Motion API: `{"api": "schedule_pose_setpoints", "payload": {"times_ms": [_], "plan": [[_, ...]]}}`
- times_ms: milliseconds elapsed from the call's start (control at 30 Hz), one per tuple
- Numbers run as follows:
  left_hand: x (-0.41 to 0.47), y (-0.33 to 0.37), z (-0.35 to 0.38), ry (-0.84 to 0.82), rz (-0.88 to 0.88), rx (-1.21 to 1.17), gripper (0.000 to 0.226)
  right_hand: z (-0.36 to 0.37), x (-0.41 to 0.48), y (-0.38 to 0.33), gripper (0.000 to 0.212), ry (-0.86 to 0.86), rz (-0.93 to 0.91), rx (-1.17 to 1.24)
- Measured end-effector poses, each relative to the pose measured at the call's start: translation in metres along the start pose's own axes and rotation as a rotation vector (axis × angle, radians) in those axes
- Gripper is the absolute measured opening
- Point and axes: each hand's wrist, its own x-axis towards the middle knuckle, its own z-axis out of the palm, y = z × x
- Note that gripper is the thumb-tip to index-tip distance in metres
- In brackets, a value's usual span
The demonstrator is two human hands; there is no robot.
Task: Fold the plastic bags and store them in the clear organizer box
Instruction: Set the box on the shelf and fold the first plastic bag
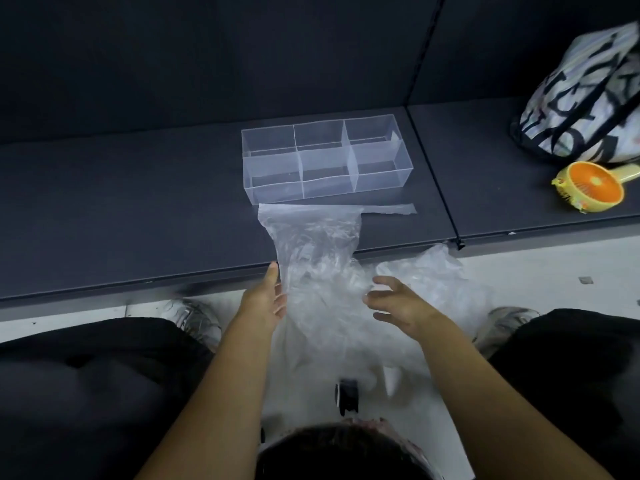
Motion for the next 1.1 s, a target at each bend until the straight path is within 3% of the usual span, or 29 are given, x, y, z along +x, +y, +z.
{"api": "schedule_pose_setpoints", "payload": {"times_ms": [100,233,267,433,633,767,833,900,1000,1100], "plan": [[-0.003,-0.005,0.003,-0.129,-0.093,-0.061,0.03,0.012,0.004,0.005,0.052,-0.011,-0.03,0.08],[-0.004,-0.005,0.008,-0.157,-0.107,-0.235,0.014,0.015,0.009,0.006,0.007,0.065,0.015,0.222],[-0.004,-0.005,0.008,-0.143,-0.083,-0.261,0.013,0.013,0.01,0.004,0.005,0.089,0.014,0.259],[-0.001,-0.001,0.005,-0.007,0.071,-0.268,0.016,-0.017,0.01,-0.015,0.016,0.226,-0.06,0.425],[0.011,0.002,-0.002,0.117,0.219,-0.116,0.051,-0.059,0.005,-0.03,0.021,0.424,-0.106,0.265],[0.014,-0.004,-0.001,0.044,0.113,-0.143,0.02,-0.072,0.007,-0.033,0.016,0.528,-0.006,0.292],[0.014,-0.004,-0.002,-0.067,0.02,-0.132,0.016,-0.075,0.011,-0.034,0.009,0.542,-0.007,0.352],[0.013,-0.001,-0.001,-0.132,-0.056,-0.049,0.017,-0.074,0.015,-0.034,0.019,0.541,-0.033,0.386],[0.013,0.004,0.002,-0.104,-0.048,0.061,0.022,-0.072,0.024,-0.038,0.02,0.65,-0.06,0.193],[0.014,0.012,0.003,0.039,0.059,0.117,0.02,-0.074,0.029,-0.044,0.02,0.767,-0.093,0.124]]}}
